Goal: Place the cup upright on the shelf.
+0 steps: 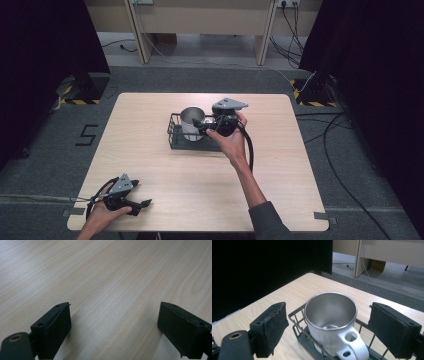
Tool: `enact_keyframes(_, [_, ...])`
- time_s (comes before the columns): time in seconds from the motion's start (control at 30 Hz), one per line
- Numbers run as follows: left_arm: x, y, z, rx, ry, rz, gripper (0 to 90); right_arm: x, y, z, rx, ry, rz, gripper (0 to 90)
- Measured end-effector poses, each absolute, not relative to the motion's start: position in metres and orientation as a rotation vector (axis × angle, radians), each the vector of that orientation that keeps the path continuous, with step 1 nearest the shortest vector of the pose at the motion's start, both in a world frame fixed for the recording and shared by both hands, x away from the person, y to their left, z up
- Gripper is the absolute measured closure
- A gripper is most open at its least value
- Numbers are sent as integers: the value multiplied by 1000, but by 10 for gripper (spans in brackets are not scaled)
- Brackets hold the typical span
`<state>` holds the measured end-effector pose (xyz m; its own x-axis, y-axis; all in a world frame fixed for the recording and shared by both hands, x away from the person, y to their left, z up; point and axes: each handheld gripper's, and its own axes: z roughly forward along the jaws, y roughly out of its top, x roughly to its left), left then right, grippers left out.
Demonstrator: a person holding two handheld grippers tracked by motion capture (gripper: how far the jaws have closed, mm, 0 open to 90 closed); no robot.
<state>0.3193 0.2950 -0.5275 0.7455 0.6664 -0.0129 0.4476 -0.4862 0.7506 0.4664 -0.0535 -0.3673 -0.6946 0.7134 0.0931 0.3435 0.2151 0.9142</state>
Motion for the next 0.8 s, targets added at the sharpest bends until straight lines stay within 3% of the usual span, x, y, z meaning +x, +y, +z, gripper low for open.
enact_keyframes(0.8, [319,295,-528,2163,834,361,110,427,-91,-388,986,2123,1485,152])
